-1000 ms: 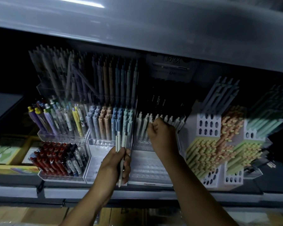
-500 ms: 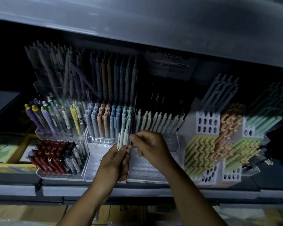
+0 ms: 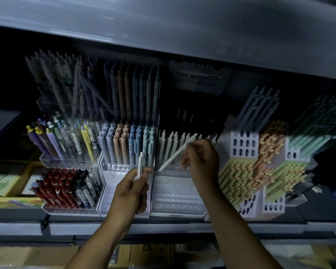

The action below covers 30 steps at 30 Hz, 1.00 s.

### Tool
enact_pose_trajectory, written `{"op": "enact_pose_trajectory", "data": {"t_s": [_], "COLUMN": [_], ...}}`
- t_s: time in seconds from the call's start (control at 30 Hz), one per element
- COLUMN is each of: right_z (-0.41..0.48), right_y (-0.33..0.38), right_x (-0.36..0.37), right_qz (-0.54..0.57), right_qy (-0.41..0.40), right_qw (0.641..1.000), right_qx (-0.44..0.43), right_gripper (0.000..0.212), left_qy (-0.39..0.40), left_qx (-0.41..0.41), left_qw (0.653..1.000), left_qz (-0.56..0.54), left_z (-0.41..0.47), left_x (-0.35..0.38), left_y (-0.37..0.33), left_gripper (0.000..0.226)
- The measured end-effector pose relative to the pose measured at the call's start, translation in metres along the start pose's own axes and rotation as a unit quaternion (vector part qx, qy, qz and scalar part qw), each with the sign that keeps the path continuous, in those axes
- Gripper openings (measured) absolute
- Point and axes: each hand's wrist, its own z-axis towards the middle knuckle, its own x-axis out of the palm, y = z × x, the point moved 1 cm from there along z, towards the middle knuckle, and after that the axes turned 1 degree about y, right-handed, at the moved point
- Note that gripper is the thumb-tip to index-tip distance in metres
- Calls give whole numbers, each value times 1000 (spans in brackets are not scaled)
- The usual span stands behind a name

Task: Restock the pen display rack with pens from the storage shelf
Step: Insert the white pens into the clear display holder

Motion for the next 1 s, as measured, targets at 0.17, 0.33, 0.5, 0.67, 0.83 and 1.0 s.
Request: {"op": "enact_pose_trajectory", "data": {"t_s": [0.17,0.33,0.5,0.67,0.83,1.0], "right_z": [18,27,25,20,20,17], "right_y": [-15,-32,-42,-51,-51,-54], "right_x": [-18,-14,-4,6,9,8], "right_qz": [-128,-201,-255,-276,-258,-244], "right_qy": [-69,-35,26,63,68,52], "right_qw": [983,968,951,946,952,961], "right_qx": [-114,-149,-175,-159,-153,-122], "right_gripper": [22,27,26,29,28,25], "left_qy": [-8,7,32,51,35,45], "left_qx": [-27,-42,-37,-31,-38,-12], "left_qw": [999,996,998,998,998,998], "left_qz": [-40,-79,-50,-22,-31,-52], "left_z": [-1,-4,-7,-9,-8,-7], "left_x": [1,5,5,5,6,9], "left_y": [-1,-3,-6,-9,-6,-6], "left_gripper": [24,28,28,28,17,20]}}
